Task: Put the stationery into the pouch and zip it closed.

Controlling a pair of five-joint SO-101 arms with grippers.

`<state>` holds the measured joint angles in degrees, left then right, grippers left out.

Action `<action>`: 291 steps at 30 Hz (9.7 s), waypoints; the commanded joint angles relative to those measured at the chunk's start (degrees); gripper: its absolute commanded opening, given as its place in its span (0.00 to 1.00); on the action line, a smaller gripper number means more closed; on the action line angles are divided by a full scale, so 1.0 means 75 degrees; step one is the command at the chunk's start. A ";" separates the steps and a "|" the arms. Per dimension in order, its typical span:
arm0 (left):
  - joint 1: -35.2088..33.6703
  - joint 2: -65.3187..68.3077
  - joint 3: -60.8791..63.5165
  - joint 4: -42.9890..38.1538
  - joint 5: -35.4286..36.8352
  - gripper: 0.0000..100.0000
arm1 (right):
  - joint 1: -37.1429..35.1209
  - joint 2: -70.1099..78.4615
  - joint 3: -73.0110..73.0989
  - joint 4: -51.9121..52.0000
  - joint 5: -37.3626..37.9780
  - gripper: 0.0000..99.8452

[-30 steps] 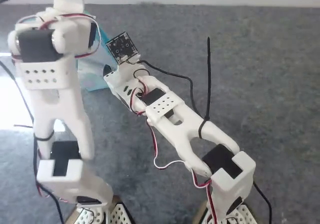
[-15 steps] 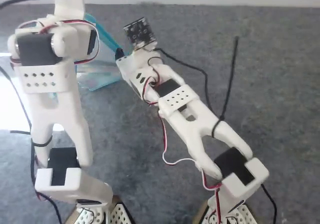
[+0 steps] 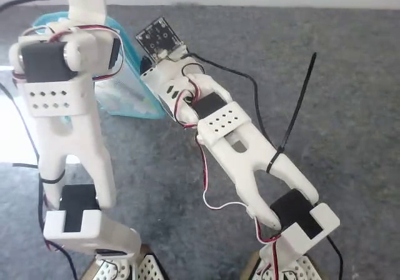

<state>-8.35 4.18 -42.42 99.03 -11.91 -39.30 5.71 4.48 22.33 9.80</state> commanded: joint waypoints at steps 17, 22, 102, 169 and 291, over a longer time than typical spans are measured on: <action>-0.0551 -0.0434 0.0147 0.0211 -0.0305 0.01 | -0.0815 -0.2057 0.1114 0.0475 0.0574 0.19; -0.0563 -0.0399 0.0158 0.0188 -0.0445 0.01 | -0.0826 -0.1213 0.0633 0.0229 0.0563 0.22; -0.0903 -0.1301 0.1260 0.0199 -0.1922 0.01 | 0.0651 -0.2256 0.1149 0.3077 0.1559 0.01; -0.1160 -0.1090 0.1541 0.0199 -0.2297 0.01 | -0.1412 -0.1459 0.2028 -0.1037 -0.0539 0.38; -0.2122 0.0469 0.4671 -0.3048 -0.1278 0.01 | -0.0170 -0.1823 -0.3235 0.9032 0.2274 0.01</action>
<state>-26.46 9.63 -6.46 74.33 -21.05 -39.65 -9.05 -19.52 90.46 27.74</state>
